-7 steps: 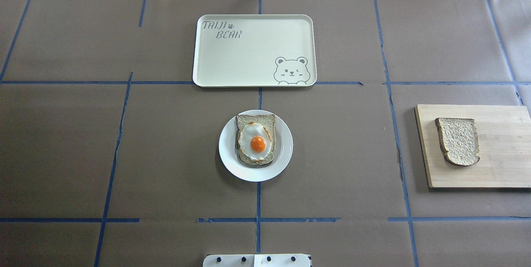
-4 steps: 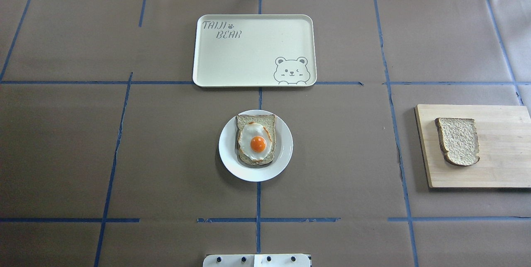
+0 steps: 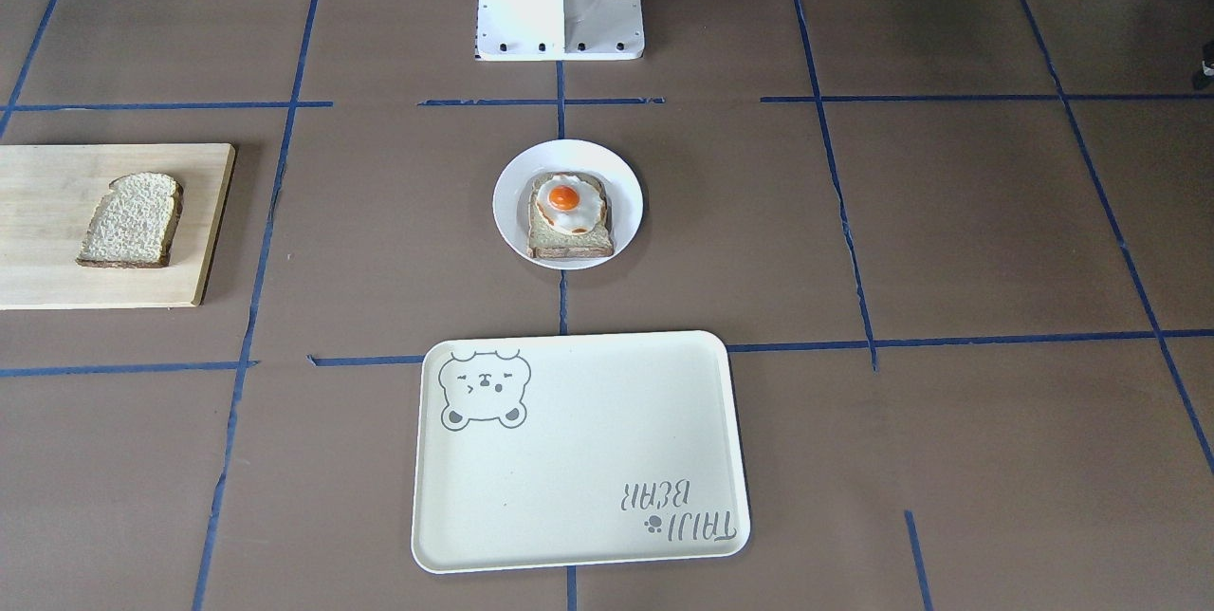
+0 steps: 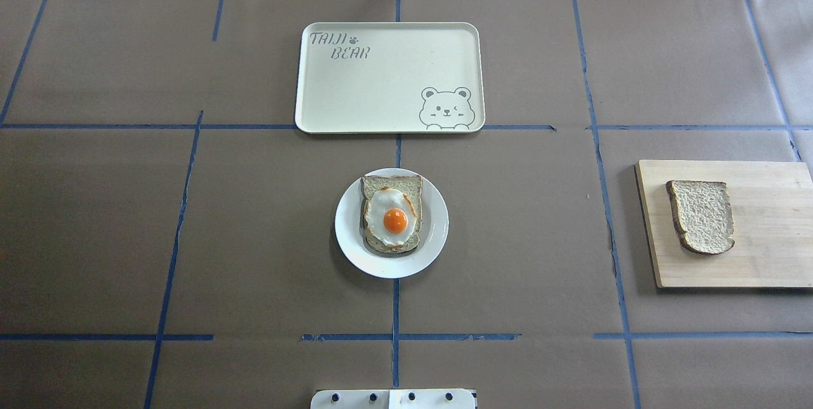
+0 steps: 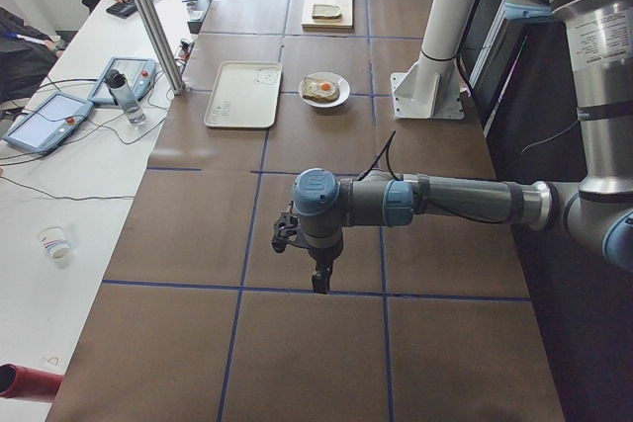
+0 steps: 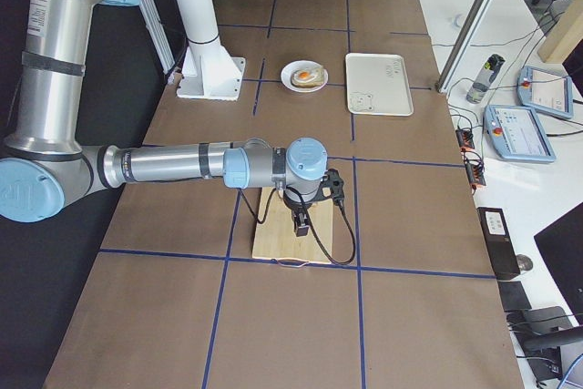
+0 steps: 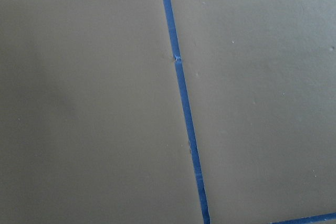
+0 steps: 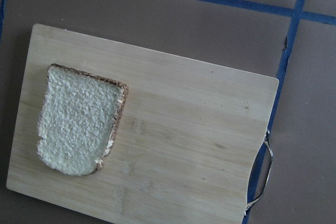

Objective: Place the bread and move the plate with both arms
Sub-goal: 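Move the right gripper down over the bread slice on the bamboo board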

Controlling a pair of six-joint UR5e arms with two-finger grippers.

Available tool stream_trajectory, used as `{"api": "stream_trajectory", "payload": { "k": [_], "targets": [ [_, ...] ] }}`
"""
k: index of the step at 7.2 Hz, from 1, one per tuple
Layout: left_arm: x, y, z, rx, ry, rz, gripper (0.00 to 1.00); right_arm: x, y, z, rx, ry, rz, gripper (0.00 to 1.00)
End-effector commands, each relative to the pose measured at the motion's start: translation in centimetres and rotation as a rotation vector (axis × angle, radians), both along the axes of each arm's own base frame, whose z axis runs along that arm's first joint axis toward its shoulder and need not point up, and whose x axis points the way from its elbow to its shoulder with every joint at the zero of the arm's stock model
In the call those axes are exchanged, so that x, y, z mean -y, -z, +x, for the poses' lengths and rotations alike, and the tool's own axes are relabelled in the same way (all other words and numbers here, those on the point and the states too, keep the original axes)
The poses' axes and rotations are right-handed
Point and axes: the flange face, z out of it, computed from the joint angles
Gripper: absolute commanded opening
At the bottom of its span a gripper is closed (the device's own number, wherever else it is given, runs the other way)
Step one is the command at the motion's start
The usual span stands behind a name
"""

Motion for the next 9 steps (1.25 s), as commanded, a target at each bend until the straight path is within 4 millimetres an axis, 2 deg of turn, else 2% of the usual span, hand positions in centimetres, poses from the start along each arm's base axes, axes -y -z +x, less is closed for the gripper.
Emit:
{"api": "stream_trajectory", "payload": {
  "k": [1, 2, 3, 5, 6, 8, 9],
  "targets": [
    [0.1, -0.2, 0.0, -0.001, -0.001, -0.005, 1.0, 0.3, -1.2, -4.5, 0.048, -0.104, -0.048, 1.0],
    [0.1, -0.1, 0.1, -0.008, -0.001, -0.004, 1.0, 0.3, -2.1, -6.6, 0.068, -0.162, -0.066, 1.0],
    [0.0, -0.1, 0.1, -0.008, -0.002, -0.003, 1.0, 0.1, -1.9, -9.1, 0.084, -0.265, -0.107, 1.0],
    [0.0, -0.1, 0.1, -0.009, -0.001, -0.002, 1.0, -1.5, -0.5, -15.8, 0.104, -0.37, -0.154, 0.97],
    [0.0, -0.2, 0.1, -0.009, -0.001, -0.005, 1.0, -2.1, -0.7, -17.4, 0.082, -0.37, -0.157, 0.93],
    [0.0, -0.2, 0.1, -0.009, -0.001, -0.005, 1.0, -3.8, -1.9, -18.1, 0.062, -0.338, -0.168, 0.84],
    [0.1, -0.2, 0.1, -0.009, -0.001, -0.004, 1.0, -4.5, -2.5, -17.7, 0.055, -0.332, -0.179, 0.81]
  ]
}}
